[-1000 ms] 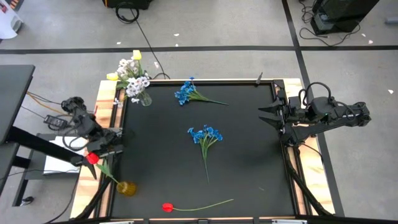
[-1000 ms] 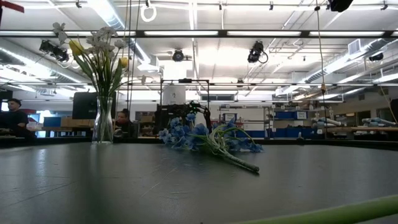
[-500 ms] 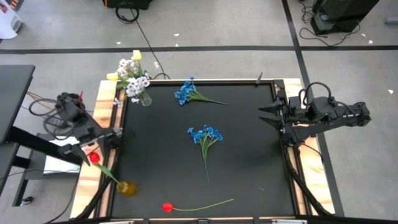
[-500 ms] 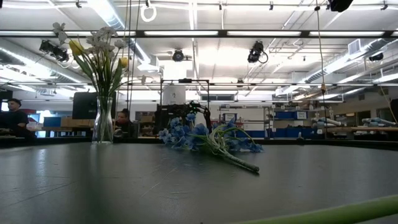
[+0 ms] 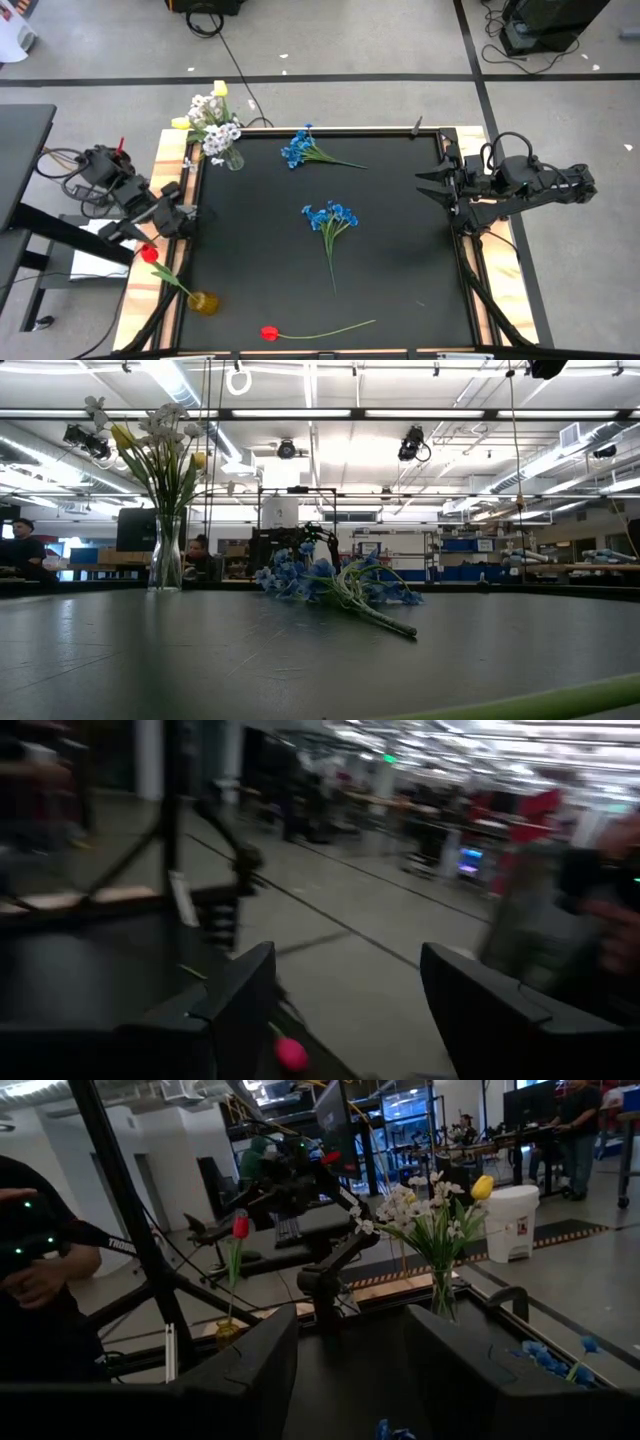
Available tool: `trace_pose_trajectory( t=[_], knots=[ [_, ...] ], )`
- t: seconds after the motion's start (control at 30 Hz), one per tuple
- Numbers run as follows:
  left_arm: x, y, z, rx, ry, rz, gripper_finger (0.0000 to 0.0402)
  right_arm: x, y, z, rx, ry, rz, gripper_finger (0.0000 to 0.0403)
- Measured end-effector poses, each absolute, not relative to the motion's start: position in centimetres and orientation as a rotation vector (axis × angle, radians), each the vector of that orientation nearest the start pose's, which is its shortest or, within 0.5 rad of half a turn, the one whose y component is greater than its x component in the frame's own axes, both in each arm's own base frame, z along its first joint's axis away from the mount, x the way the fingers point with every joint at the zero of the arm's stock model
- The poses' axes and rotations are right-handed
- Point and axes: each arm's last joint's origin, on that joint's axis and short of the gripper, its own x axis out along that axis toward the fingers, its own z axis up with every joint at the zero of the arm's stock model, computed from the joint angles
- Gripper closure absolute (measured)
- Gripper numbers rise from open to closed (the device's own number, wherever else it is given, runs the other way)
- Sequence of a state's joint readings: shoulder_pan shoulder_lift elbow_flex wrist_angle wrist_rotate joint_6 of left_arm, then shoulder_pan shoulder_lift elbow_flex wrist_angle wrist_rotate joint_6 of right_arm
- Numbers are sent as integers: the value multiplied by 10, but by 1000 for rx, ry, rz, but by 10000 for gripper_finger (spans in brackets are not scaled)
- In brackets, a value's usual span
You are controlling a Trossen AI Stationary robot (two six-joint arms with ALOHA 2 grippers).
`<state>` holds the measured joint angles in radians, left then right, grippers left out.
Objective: Sort flowers into vase by color
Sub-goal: Put the top blue flowers into the yellow vase
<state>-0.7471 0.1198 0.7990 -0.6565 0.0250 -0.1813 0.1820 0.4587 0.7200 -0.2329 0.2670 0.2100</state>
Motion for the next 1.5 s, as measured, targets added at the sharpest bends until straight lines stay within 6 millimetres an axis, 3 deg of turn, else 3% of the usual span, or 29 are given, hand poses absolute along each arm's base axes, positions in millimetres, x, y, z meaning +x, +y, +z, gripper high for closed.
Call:
trace_pose_trajectory(
  t=[0.2, 0.53, 0.87, 1.03, 1.27, 1.5],
  knots=[
    [22, -13, 347, -152, 1, -546, 149, 100, 11, 344, 216, -37, -82, 211],
    [67, -42, 351, 163, 41, -237, 190, 100, 11, 344, 216, -37, -82, 211],
    [120, -53, 350, 91, 87, -46, 206, 100, 11, 344, 217, -37, -82, 211],
    [156, -49, 337, -16, 173, -52, 210, 100, 11, 344, 217, -37, -82, 211],
    [188, -38, 335, -84, 128, -29, 210, 100, 11, 344, 217, -37, -82, 211],
    [216, -6, 323, -105, 161, 9, 210, 100, 11, 344, 217, -37, -82, 211]
  ],
)
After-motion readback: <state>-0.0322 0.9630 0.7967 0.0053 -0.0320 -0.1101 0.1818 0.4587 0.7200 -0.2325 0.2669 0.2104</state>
